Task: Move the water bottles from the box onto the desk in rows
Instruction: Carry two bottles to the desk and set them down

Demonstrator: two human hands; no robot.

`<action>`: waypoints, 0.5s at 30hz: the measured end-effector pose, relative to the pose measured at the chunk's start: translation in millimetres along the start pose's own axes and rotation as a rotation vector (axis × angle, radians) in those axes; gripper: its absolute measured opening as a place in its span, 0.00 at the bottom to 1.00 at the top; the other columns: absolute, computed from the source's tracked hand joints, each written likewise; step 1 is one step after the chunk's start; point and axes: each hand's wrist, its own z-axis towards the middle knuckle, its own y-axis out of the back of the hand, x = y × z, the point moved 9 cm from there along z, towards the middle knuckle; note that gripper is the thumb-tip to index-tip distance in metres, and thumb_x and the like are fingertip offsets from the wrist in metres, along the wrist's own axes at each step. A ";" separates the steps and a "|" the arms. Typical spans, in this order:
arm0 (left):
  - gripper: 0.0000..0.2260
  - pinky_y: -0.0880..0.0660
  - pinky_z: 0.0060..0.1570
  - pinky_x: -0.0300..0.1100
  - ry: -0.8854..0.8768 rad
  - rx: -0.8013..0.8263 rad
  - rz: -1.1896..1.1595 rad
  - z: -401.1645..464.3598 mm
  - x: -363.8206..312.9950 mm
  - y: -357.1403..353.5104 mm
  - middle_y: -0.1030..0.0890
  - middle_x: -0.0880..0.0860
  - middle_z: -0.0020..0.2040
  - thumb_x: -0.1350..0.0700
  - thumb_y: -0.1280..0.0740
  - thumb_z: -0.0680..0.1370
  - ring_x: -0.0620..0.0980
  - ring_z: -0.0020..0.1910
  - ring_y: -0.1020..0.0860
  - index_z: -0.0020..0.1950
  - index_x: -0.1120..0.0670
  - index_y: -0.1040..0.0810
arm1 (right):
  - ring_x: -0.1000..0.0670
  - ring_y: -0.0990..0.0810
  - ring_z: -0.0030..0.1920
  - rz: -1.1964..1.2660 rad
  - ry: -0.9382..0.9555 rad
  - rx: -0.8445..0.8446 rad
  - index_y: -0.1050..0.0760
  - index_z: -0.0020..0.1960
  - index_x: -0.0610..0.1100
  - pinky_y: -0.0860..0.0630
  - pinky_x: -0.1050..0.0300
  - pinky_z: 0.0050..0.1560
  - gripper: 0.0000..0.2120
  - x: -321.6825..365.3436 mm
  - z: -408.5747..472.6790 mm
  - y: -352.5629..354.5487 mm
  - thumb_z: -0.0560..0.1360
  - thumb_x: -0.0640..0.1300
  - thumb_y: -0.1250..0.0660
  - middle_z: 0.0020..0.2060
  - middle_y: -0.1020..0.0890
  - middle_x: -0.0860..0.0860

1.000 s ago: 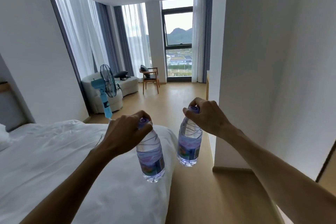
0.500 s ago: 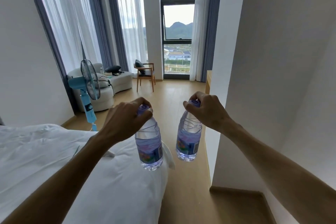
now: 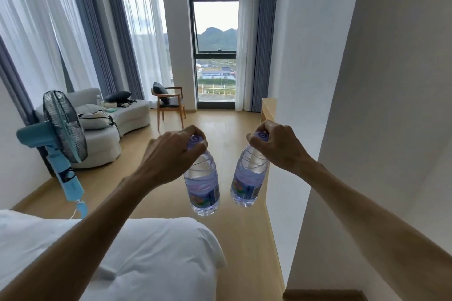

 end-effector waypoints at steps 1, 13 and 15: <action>0.21 0.35 0.29 0.33 0.002 0.001 -0.012 13.6 10.2 -9.1 0.24 0.46 0.42 0.41 0.46 0.75 0.35 0.33 0.28 0.57 0.53 0.23 | 0.50 0.21 0.42 -0.001 -0.006 -0.001 0.23 0.53 0.39 0.31 0.69 0.33 0.13 -8.9 13.9 -6.4 0.77 0.49 0.33 0.41 0.22 0.50; 0.17 0.33 0.29 0.34 0.049 0.079 -0.030 190.7 106.9 -140.6 0.21 0.47 0.42 0.43 0.43 0.78 0.38 0.34 0.25 0.55 0.52 0.23 | 0.50 0.21 0.39 0.016 0.025 0.058 0.25 0.49 0.43 0.22 0.60 0.37 0.10 -139.1 205.5 -95.0 0.77 0.49 0.33 0.36 0.25 0.53; 0.18 0.27 0.32 0.37 0.074 0.112 -0.034 227.0 122.1 -161.1 0.19 0.49 0.42 0.41 0.44 0.76 0.43 0.35 0.22 0.54 0.50 0.24 | 0.50 0.21 0.38 0.015 0.038 0.097 0.25 0.50 0.42 0.23 0.60 0.37 0.11 -158.0 242.7 -108.8 0.77 0.50 0.32 0.38 0.23 0.51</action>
